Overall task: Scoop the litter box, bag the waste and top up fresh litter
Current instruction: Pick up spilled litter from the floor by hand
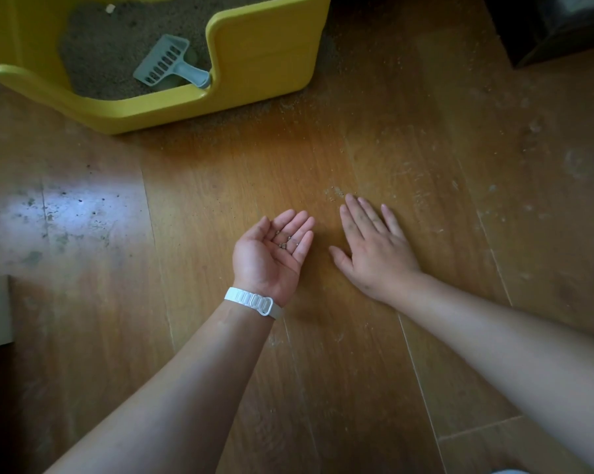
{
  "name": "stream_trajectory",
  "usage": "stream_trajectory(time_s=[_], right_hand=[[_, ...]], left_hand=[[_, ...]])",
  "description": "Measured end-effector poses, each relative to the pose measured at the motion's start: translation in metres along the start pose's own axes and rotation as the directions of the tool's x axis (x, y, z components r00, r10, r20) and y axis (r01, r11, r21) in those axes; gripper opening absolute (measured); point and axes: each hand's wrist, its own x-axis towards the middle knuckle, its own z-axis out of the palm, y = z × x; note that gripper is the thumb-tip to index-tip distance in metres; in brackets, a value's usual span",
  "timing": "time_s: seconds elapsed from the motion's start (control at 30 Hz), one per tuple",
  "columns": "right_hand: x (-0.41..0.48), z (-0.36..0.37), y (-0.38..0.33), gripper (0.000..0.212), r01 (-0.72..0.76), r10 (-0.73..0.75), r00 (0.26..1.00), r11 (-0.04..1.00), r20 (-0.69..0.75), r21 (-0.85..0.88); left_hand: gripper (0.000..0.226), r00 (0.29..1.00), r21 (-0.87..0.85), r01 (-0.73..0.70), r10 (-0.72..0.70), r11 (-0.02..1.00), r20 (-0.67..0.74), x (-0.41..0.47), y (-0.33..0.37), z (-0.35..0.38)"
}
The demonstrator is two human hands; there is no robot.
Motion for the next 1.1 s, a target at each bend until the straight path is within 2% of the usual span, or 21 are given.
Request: stream_trajectory(time_s=[0.2, 0.27, 0.37, 0.47, 0.63, 0.83, 0.93, 1.03, 1.1], right_hand=[[0.026, -0.012, -0.004, 0.073, 0.055, -0.056, 0.998, 0.995, 0.008, 0.081], [0.025, -0.015, 0.003, 0.071, 0.060, -0.056, 0.998, 0.992, -0.036, 0.113], [0.017, -0.017, 0.016, 0.068, -0.003, 0.013, 0.997, 0.992, -0.080, 0.125], [0.012, -0.014, 0.027, 0.071, -0.081, 0.083, 0.996, 0.992, -0.021, 0.093], [0.018, -0.012, 0.019, 0.071, -0.005, 0.004, 1.000, 0.997, 0.013, 0.080], [0.035, -0.018, 0.012, 0.065, 0.117, -0.120, 0.993, 0.982, 0.014, 0.150], [0.040, -0.022, 0.020, 0.054, 0.160, -0.141, 0.985, 0.958, -0.096, 0.239], [0.048, -0.025, 0.028, 0.037, 0.156, -0.044, 0.953, 0.918, -0.298, 0.365], [0.055, -0.029, 0.028, 0.030, 0.122, 0.009, 0.954, 0.902, -0.300, 0.414]], left_hand=[[0.039, 1.000, -0.002, 0.004, -0.004, 1.000, 0.003, -0.002, -0.004, 0.000], [0.040, 1.000, -0.001, 0.006, -0.006, 1.000, 0.004, -0.003, -0.004, 0.001], [0.039, 1.000, 0.000, 0.002, -0.002, 1.000, -0.001, -0.003, -0.004, 0.000], [0.039, 1.000, -0.006, 0.001, -0.001, 1.000, -0.006, -0.002, -0.003, -0.001], [0.039, 1.000, 0.006, 0.003, -0.003, 1.000, -0.006, -0.002, -0.005, 0.000], [0.040, 1.000, 0.000, -0.002, 0.002, 1.000, -0.006, -0.002, -0.005, 0.002], [0.039, 1.000, 0.003, -0.003, 0.003, 1.000, -0.015, -0.003, -0.006, 0.001], [0.039, 1.000, -0.001, -0.004, 0.004, 1.000, -0.024, -0.003, -0.005, 0.000], [0.039, 1.000, -0.006, -0.002, 0.002, 1.000, -0.030, -0.003, -0.005, -0.001]])
